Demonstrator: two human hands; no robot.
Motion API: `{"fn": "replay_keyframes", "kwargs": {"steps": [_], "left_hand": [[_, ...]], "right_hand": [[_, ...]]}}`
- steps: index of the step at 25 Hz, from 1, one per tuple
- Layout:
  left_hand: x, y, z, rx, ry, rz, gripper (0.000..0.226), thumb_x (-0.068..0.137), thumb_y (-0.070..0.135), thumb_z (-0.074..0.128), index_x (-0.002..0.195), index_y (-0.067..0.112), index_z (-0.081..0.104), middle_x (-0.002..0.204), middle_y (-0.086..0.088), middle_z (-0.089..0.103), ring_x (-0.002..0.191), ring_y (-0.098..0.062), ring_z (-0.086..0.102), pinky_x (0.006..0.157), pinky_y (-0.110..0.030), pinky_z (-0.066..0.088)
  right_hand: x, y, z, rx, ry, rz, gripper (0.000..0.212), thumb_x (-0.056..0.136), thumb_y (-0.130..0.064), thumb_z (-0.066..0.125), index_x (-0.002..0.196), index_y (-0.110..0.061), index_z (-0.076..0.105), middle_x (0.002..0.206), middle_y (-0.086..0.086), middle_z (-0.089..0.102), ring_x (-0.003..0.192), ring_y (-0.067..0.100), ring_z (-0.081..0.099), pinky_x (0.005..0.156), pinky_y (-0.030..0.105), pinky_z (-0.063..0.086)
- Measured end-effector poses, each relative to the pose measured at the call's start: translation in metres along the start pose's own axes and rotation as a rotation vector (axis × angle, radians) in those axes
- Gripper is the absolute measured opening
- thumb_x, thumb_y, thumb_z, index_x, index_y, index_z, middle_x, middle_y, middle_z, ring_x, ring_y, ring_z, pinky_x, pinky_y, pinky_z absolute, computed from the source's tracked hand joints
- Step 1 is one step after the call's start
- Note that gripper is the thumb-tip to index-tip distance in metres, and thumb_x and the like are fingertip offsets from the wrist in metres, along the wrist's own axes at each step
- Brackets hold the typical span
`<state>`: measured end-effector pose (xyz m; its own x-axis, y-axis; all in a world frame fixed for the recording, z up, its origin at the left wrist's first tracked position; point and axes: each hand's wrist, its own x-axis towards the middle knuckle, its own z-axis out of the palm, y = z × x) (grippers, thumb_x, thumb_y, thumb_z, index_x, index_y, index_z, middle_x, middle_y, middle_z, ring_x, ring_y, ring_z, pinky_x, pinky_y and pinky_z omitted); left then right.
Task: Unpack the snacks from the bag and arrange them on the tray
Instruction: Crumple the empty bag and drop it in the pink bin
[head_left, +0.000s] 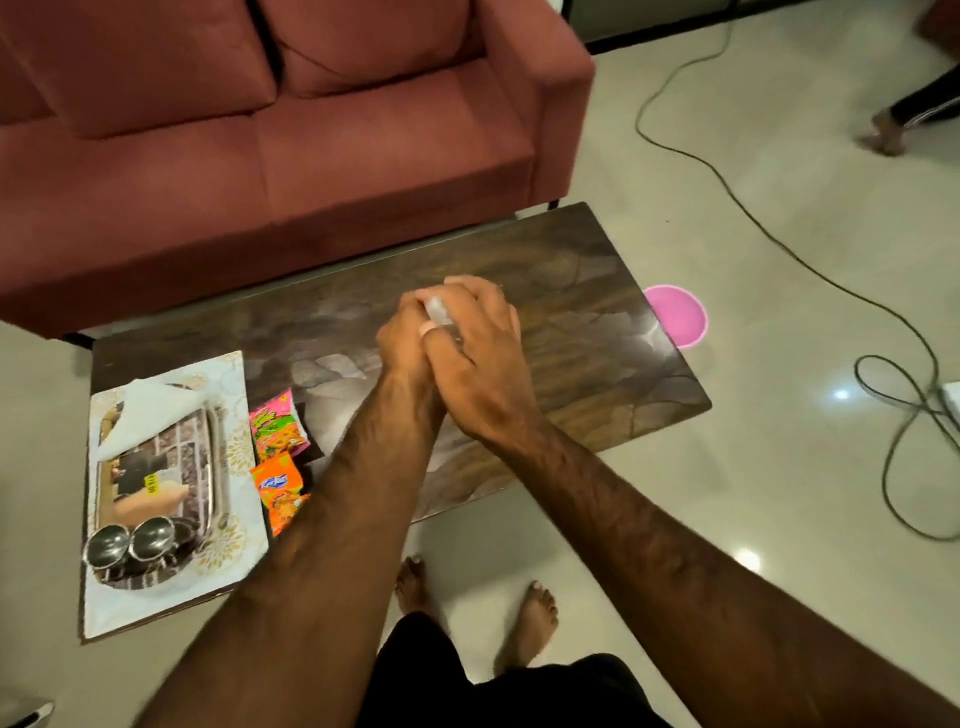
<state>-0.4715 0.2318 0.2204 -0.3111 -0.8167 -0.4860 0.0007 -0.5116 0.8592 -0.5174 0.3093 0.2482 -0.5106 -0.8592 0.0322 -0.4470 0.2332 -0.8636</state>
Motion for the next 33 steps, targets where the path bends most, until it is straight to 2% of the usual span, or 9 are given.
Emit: {"fn": "replay_keyframes", "kwargs": {"steps": [3, 6, 11, 16, 21, 23, 25, 29, 33], "left_hand": [[0.012, 0.001, 0.037, -0.063, -0.083, -0.15, 0.033, 0.104, 0.034, 0.032, 0.083, 0.027, 0.057, 0.076, 0.007, 0.058, 0.057, -0.004, 0.062, 0.048, -0.013, 0.048], [0.031, 0.001, 0.075, -0.201, -0.128, -0.317, 0.045, 0.096, 0.039, 0.041, 0.067, 0.015, 0.067, 0.067, -0.004, 0.065, 0.051, -0.018, 0.068, 0.05, -0.021, 0.054], [0.08, -0.015, 0.147, -0.09, -0.222, -0.557, 0.039, 0.079, 0.052, 0.063, 0.076, 0.014, 0.069, 0.082, -0.004, 0.07, 0.086, -0.023, 0.068, 0.097, -0.034, 0.048], [0.104, -0.042, 0.249, 0.091, -0.386, -0.627, 0.047, 0.092, 0.055, 0.048, 0.065, 0.02, 0.062, 0.07, -0.002, 0.062, 0.061, -0.018, 0.059, 0.061, -0.027, 0.039], [0.139, -0.079, 0.344, 0.243, -0.424, -0.591, 0.046, 0.098, 0.053, 0.041, 0.105, 0.015, 0.067, 0.098, -0.005, 0.07, 0.083, -0.018, 0.063, 0.067, -0.029, 0.045], [0.162, -0.104, 0.379, 0.322, -0.4, -0.595, 0.038, 0.098, 0.054, 0.042, 0.103, 0.021, 0.059, 0.106, 0.003, 0.062, 0.097, -0.016, 0.058, 0.08, -0.032, 0.044], [0.188, -0.133, 0.412, 0.342, -0.391, -0.62, 0.031, 0.097, 0.054, 0.044, 0.104, 0.026, 0.056, 0.109, 0.008, 0.058, 0.103, -0.015, 0.054, 0.09, -0.037, 0.041], [0.261, -0.195, 0.486, 0.345, -0.268, -0.608, 0.038, 0.098, 0.05, 0.045, 0.122, 0.024, 0.059, 0.117, 0.004, 0.063, 0.106, -0.014, 0.056, 0.079, -0.034, 0.044], [0.347, -0.252, 0.548, 0.349, -0.198, -0.589, 0.045, 0.101, 0.041, 0.045, 0.137, 0.016, 0.053, 0.127, -0.008, 0.066, 0.101, -0.022, 0.066, 0.055, -0.026, 0.056]], "right_hand": [[0.004, 0.027, -0.037, -0.067, -0.141, -0.141, 0.065, 0.095, -0.016, 0.049, 0.16, -0.023, 0.047, 0.171, 0.001, 0.034, 0.158, 0.017, 0.035, 0.13, 0.04, 0.031], [0.017, 0.066, -0.068, -0.268, -0.176, -0.192, 0.066, 0.1, -0.017, 0.052, 0.165, -0.023, 0.039, 0.177, 0.001, 0.024, 0.163, 0.02, 0.027, 0.133, 0.041, 0.027], [0.051, 0.137, -0.111, -0.501, -0.11, -0.119, 0.072, 0.097, -0.007, 0.062, 0.161, -0.029, 0.04, 0.176, -0.001, 0.025, 0.158, 0.024, 0.04, 0.11, 0.043, 0.057], [0.083, 0.196, -0.159, -0.476, 0.147, 0.159, 0.052, 0.093, -0.01, 0.066, 0.142, -0.027, 0.064, 0.155, -0.009, 0.058, 0.128, 0.02, 0.069, 0.1, 0.038, 0.059], [0.131, 0.28, -0.216, 0.055, 0.583, 0.565, 0.042, 0.093, -0.012, 0.076, 0.134, -0.019, 0.068, 0.132, -0.002, 0.073, 0.119, 0.016, 0.068, 0.108, 0.036, 0.058], [0.159, 0.336, -0.243, 0.181, 0.68, 0.69, 0.041, 0.094, -0.013, 0.078, 0.132, -0.017, 0.064, 0.122, -0.006, 0.069, 0.115, 0.018, 0.069, 0.104, 0.032, 0.059], [0.194, 0.396, -0.266, 0.211, 0.696, 0.755, 0.045, 0.089, -0.009, 0.082, 0.13, -0.012, 0.062, 0.121, -0.003, 0.068, 0.116, 0.026, 0.07, 0.097, 0.026, 0.056], [0.268, 0.517, -0.282, 0.174, 0.612, 0.833, 0.051, 0.083, -0.009, 0.083, 0.131, -0.011, 0.065, 0.127, 0.003, 0.073, 0.119, 0.028, 0.07, 0.097, 0.024, 0.051], [0.327, 0.629, -0.274, 0.245, 0.392, 0.899, 0.08, 0.079, -0.009, 0.088, 0.151, -0.01, 0.051, 0.145, 0.01, 0.064, 0.136, 0.032, 0.061, 0.114, 0.046, 0.053]]}}
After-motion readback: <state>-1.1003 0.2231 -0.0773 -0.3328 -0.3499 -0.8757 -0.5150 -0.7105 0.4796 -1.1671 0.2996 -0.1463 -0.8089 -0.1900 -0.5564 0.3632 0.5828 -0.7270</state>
